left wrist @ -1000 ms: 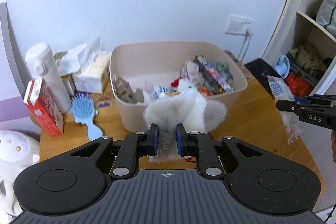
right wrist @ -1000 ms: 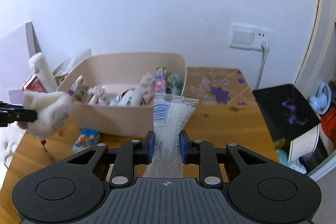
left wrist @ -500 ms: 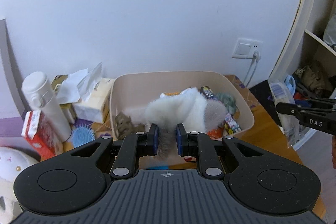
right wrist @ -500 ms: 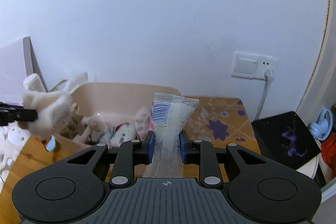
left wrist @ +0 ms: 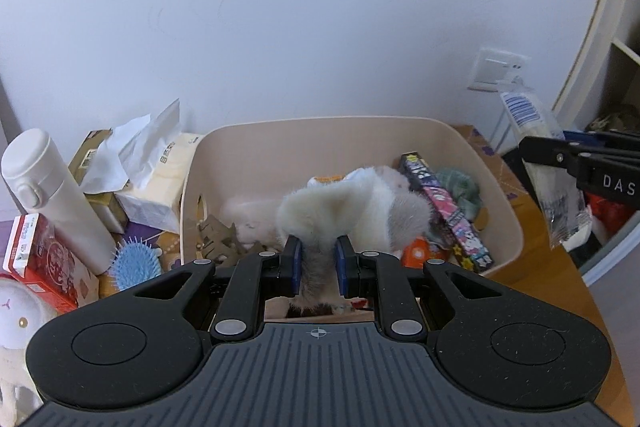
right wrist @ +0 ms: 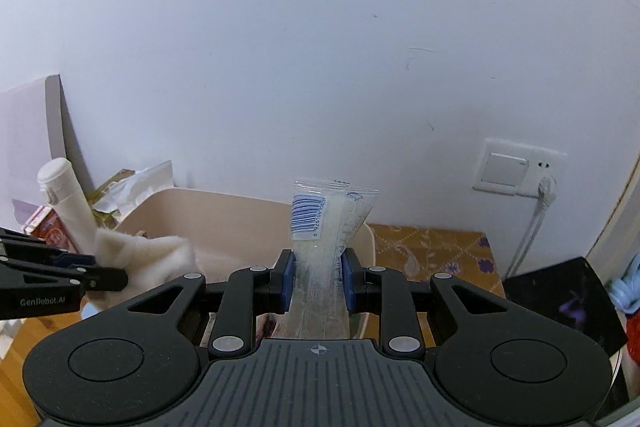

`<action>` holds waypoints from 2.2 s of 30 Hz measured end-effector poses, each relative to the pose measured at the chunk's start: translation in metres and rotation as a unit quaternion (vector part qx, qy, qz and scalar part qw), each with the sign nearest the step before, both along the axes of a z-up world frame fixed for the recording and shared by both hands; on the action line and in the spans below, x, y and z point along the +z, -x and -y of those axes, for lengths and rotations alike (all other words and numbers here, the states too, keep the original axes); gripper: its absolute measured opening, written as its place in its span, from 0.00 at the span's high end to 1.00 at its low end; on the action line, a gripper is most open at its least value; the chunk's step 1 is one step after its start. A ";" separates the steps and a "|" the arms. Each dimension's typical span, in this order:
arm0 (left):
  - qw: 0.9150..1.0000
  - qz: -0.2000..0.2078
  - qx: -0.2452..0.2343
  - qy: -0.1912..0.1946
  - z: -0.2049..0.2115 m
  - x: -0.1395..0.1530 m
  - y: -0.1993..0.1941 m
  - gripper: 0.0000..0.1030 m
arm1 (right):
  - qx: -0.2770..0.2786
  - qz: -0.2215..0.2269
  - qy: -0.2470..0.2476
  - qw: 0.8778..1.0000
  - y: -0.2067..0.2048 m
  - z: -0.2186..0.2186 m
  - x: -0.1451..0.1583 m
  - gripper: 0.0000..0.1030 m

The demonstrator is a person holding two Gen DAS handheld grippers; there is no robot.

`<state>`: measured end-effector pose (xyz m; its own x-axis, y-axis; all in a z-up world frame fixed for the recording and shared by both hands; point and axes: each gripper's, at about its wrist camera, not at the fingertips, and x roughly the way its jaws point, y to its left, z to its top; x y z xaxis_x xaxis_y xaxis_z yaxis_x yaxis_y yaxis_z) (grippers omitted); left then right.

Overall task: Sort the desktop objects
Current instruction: 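Lift plush toy and packet and carry them over the basket, then open both tools to drop plush toy and packet into the basket, then withdraw both tools toward the orange sock and round tin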

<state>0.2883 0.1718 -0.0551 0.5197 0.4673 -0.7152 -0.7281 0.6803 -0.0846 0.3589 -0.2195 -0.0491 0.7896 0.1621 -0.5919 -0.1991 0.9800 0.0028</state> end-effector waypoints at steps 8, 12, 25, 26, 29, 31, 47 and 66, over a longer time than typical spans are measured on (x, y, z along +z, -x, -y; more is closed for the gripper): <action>0.998 -0.037 0.029 0.029 -0.017 -0.022 -0.013 0.83 | 0.018 -0.033 0.019 0.999 -0.029 -0.013 -0.029 0.78; 0.997 -0.051 0.032 0.048 -0.021 -0.033 -0.016 0.83 | 0.024 -0.049 0.034 0.998 -0.037 -0.020 -0.046 0.78; 0.996 -0.057 0.036 0.061 -0.021 -0.039 -0.019 0.52 | 0.042 -0.083 0.079 0.993 -0.047 -0.035 -0.073 0.72; 0.996 -0.054 0.040 0.059 -0.020 -0.038 -0.018 0.46 | 0.041 -0.081 0.081 0.993 -0.047 -0.035 -0.072 0.63; 0.996 -0.047 0.047 0.059 -0.018 -0.034 -0.015 0.30 | 0.039 -0.076 0.082 0.993 -0.044 -0.036 -0.066 0.53; 0.996 -0.042 0.053 0.057 -0.016 -0.030 -0.012 0.28 | 0.038 -0.068 0.086 0.993 -0.041 -0.037 -0.061 0.46; 0.997 -0.036 0.043 0.044 0.011 -0.009 0.020 0.23 | 0.019 -0.037 0.114 0.993 0.001 -0.049 -0.023 0.05; 0.995 -0.050 0.028 0.082 0.053 -0.027 0.060 0.23 | -0.010 -0.058 0.125 0.990 0.048 -0.050 -0.022 0.00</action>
